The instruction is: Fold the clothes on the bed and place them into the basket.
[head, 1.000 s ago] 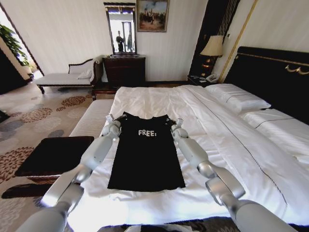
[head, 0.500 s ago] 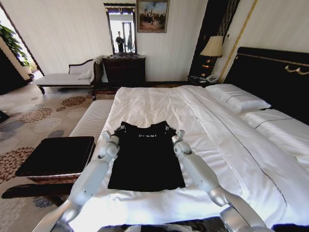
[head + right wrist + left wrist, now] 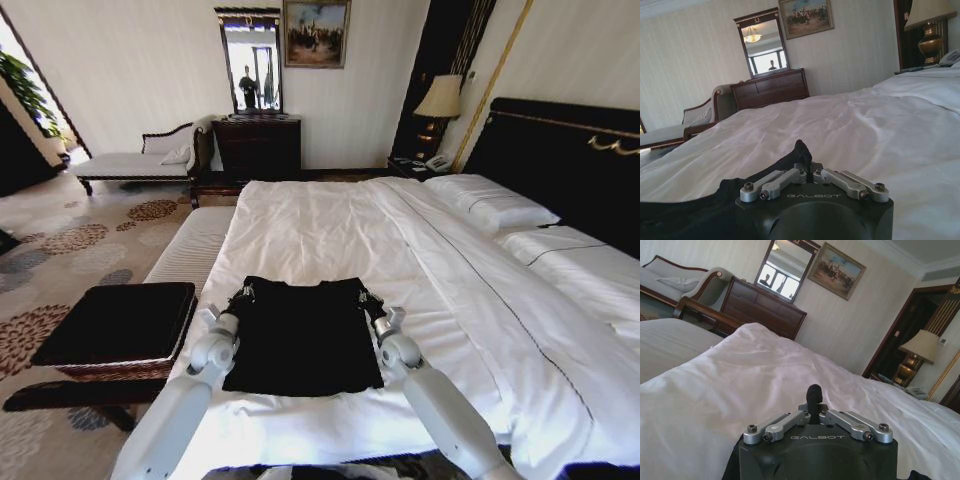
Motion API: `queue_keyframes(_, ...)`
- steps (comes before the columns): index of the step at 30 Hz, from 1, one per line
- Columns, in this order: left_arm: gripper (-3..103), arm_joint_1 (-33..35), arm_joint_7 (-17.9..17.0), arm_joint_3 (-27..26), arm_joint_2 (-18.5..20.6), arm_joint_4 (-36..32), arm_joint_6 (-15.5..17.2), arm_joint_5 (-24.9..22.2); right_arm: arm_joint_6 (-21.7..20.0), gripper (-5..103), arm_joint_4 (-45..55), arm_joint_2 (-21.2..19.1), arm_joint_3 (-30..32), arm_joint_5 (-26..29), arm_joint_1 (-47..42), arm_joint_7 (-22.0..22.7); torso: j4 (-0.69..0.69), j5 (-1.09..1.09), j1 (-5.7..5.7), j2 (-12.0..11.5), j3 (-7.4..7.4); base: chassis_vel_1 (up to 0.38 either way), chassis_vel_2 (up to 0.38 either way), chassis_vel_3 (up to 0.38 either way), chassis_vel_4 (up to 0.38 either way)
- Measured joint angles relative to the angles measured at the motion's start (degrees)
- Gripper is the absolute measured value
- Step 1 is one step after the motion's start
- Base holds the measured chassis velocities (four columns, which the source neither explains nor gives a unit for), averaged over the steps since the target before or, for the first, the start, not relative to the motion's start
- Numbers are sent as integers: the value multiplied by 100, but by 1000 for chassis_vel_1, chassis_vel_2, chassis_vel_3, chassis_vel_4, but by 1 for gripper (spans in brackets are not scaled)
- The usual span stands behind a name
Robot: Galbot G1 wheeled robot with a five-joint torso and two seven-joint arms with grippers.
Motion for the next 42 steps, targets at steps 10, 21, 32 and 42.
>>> queue_keyframes(10, 2, 1318, 250, -353, -189, -442, -230, 496, 110, 1, 750, 27, 388, -305, -1280, -74, -4, 0, 0, -1, 1, 0, 0, 0, 0)
queue_keyframes(21, 2, 1802, 276, -470, -373, -678, -432, 856, 295, 1, 894, 380, 710, -550, -1913, -213, -3, 0, 1, -1, 1, 0, 0, 0, 0)
queue_keyframes(32, 2, 2069, 320, -460, -469, -701, -611, 1145, 365, 1, 1059, 443, 765, -651, -2258, -248, -3, 0, 1, -1, 1, 0, 0, 0, 0)
queue_keyframes(42, 2, 2359, 376, -481, -478, -783, -713, 1253, 409, 1, 1065, 474, 799, -690, -2381, -256, -3, 0, 1, -1, 1, 0, 0, 0, 0)
